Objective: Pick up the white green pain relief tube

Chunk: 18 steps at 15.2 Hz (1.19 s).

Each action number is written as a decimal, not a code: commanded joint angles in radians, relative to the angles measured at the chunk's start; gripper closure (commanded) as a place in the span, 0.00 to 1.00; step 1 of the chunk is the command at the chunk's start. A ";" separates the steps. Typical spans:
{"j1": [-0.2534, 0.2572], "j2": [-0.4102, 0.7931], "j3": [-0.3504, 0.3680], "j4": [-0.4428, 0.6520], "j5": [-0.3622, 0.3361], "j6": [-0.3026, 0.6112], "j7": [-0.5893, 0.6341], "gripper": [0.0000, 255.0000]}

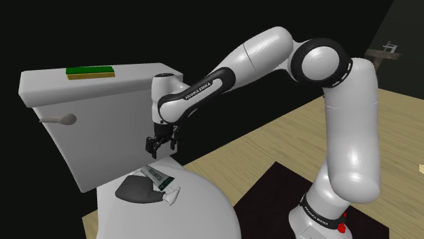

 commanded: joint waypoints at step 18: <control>0.071 0.285 -0.016 0.213 -0.037 0.051 0.030 1.00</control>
